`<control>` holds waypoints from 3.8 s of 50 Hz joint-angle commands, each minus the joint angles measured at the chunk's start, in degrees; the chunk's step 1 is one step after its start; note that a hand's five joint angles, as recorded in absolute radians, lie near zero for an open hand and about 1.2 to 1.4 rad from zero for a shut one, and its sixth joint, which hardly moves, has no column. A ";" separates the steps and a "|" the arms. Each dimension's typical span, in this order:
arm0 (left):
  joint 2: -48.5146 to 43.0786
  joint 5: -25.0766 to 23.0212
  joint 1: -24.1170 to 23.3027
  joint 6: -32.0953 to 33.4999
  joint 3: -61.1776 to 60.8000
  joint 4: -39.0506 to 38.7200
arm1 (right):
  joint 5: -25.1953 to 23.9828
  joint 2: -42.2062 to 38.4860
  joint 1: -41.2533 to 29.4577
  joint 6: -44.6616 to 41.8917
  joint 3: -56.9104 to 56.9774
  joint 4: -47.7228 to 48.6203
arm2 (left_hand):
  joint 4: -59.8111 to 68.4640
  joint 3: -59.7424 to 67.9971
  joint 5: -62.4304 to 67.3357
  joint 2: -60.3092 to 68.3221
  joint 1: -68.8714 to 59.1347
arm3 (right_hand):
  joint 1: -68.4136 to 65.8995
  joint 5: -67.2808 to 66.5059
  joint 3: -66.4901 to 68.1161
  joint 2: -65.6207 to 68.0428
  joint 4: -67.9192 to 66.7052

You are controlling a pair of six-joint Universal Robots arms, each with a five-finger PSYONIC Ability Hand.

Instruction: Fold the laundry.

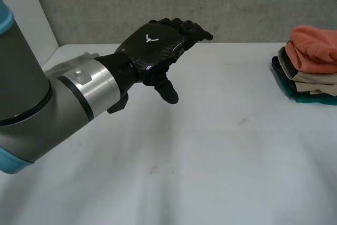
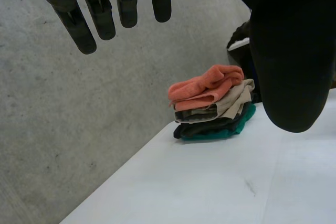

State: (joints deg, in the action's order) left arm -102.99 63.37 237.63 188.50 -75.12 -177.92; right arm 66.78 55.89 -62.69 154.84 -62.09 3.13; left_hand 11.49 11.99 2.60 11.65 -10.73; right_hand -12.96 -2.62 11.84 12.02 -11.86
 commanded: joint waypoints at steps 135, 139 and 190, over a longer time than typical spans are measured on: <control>6.13 13.53 14.27 10.40 -39.40 -10.61 | -2.71 -5.08 -46.38 -4.63 0.92 -39.34 | 8.66 8.15 7.54 8.49 -9.42 | -11.77 -12.10 12.89 12.70 -12.87; 6.22 13.62 14.53 10.40 -39.31 -10.70 | -2.71 -6.31 -46.73 -6.04 0.57 -39.25 | 8.66 8.15 7.54 8.49 -9.41 | -11.59 -11.92 12.71 12.53 -12.69; -14.71 15.55 12.33 -2.87 -22.53 -15.44 | -0.17 33.15 -55.87 8.90 -6.64 -24.58 | 68.51 68.01 67.40 68.35 -69.27 | -67.04 -67.38 68.16 67.98 -68.14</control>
State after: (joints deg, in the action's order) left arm -119.22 78.31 251.38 186.43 -97.47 -193.58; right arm 65.30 88.23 -118.89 163.60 -67.21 -23.99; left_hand 56.86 56.52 46.38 56.83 -60.05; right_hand -61.05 -56.06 67.81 66.68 -68.44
